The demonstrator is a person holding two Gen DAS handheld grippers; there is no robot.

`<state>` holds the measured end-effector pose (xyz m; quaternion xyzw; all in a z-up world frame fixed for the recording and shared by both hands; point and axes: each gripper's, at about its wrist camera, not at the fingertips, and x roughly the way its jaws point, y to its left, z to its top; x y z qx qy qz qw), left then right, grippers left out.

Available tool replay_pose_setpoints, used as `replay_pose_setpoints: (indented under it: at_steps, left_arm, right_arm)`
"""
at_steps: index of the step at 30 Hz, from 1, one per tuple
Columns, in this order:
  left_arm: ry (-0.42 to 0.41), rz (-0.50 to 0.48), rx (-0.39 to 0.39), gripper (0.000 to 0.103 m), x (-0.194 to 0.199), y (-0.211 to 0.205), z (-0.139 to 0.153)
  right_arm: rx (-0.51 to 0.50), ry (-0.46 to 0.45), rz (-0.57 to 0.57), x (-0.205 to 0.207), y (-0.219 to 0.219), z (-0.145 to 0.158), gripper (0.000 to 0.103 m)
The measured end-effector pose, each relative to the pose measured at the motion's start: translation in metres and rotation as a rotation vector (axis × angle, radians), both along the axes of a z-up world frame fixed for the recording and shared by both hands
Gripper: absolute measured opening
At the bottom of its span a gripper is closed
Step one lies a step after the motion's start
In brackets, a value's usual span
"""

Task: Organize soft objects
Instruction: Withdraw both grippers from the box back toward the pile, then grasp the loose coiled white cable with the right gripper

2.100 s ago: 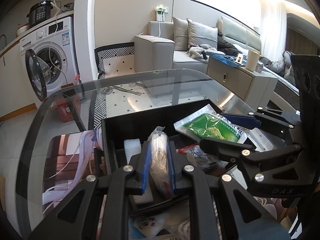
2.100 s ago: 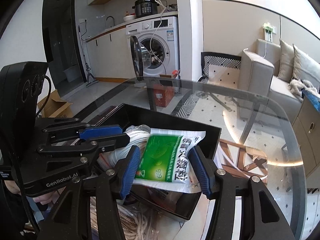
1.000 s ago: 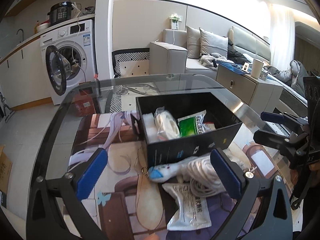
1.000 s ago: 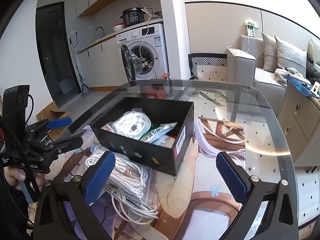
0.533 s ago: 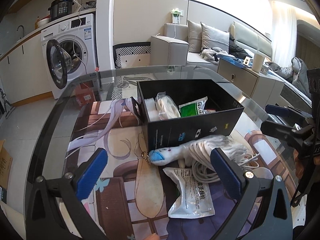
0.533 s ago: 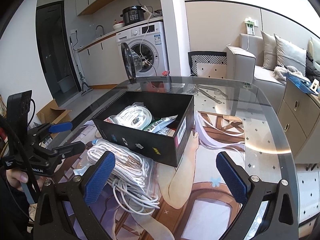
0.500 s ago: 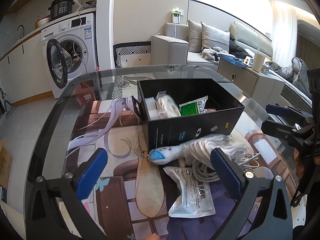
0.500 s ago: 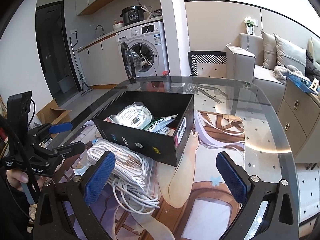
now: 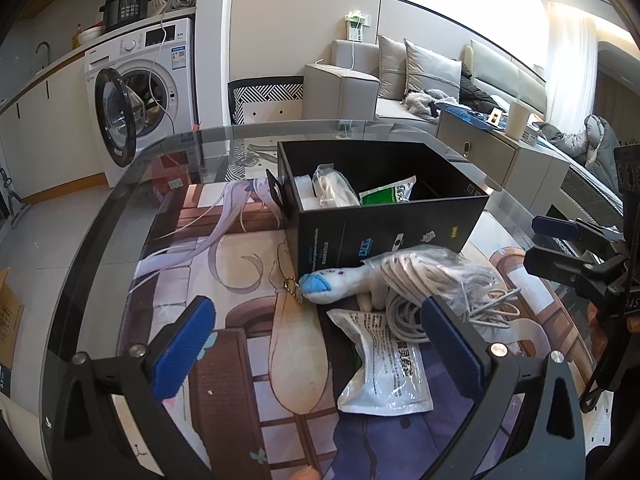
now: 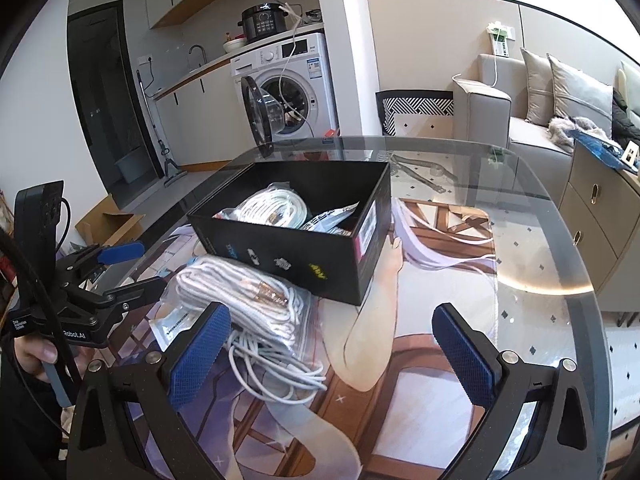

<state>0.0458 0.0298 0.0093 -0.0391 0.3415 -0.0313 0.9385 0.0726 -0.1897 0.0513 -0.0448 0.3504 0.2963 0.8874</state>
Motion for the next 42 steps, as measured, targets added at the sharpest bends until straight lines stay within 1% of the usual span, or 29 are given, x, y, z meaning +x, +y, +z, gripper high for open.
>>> replay_pose_setpoints:
  at_steps: [11, 23, 31, 38, 42]
  left_arm:
    - [0.023, -0.004, -0.013, 0.103, -0.001, 0.000, -0.008]
    - [0.052, -0.018, -0.014, 0.103, 0.000, -0.005, -0.020]
    - [0.063, -0.027, -0.007, 0.103, 0.000, -0.006, -0.023]
    - [0.062, -0.028, -0.009, 0.103, 0.000, -0.007, -0.024]
    - [0.065, -0.028, -0.013, 0.103, 0.000, -0.007, -0.025]
  right_arm:
    - [-0.004, 0.028, 0.025, -0.003, 0.006, -0.009, 0.103]
    - [-0.002, 0.092, 0.028, -0.009, 0.008, -0.027, 0.103]
    - [-0.008, 0.137, 0.035, -0.008, 0.023, -0.040, 0.103]
    - [-0.030, 0.178, -0.013, 0.001, 0.034, -0.050, 0.102]
    - [-0.050, 0.177, -0.020, 0.003, 0.040, -0.050, 0.103]
